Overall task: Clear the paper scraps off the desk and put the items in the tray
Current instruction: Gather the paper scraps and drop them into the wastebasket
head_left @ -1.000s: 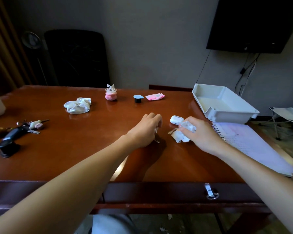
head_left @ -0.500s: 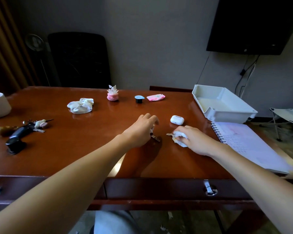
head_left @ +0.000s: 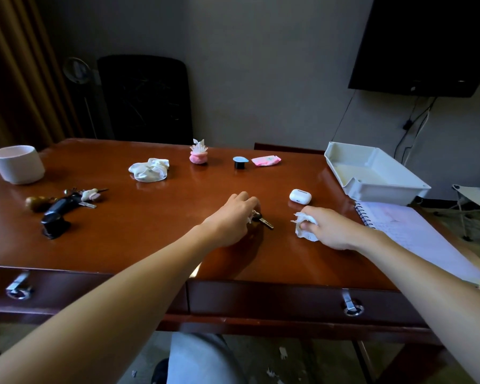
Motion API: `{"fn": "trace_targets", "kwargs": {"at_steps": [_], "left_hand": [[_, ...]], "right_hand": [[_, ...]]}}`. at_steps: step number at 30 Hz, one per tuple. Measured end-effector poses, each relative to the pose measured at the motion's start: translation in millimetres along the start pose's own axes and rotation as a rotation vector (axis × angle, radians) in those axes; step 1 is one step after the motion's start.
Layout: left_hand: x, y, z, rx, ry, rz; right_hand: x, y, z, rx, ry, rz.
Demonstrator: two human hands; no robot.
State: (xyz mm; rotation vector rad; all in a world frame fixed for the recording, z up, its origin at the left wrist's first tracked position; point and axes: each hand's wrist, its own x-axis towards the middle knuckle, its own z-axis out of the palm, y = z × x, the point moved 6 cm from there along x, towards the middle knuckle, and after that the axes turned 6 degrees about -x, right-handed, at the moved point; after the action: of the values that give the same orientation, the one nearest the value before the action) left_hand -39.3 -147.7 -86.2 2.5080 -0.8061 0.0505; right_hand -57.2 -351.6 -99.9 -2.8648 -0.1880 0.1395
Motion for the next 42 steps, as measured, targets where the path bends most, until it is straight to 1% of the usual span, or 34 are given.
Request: {"fn": "trace_targets", "kwargs": {"at_steps": [3, 6, 12, 15, 18, 24, 34, 42], "left_hand": [[-9, -5, -2, 0.017, -0.013, -0.011], [-13, -8, -8, 0.011, 0.015, -0.011], [-28, -22, -26, 0.012, 0.075, -0.043], [-38, -33, -37, 0.008, 0.075, -0.085], [-47, -46, -50, 0.019, 0.087, -0.134], [-60, -63, -69, 0.032, 0.13, -0.165], [-98, -95, -102, 0.045, 0.197, -0.244], [-165, -144, -132, 0.07, 0.272, -0.35]], "right_hand": [[4, 2, 2, 0.06, 0.028, 0.013], [1, -16, -6, 0.076, 0.047, 0.012], [10, -61, -13, 0.044, 0.07, -0.065], [19, -85, -10, 0.012, 0.06, -0.09], [26, -109, -15, -0.001, 0.096, -0.142], [33, -130, -25, 0.035, 0.132, -0.199], [46, -182, -11, 0.014, 0.087, -0.26], [54, -280, 25, -0.016, 0.033, -0.43]]}}
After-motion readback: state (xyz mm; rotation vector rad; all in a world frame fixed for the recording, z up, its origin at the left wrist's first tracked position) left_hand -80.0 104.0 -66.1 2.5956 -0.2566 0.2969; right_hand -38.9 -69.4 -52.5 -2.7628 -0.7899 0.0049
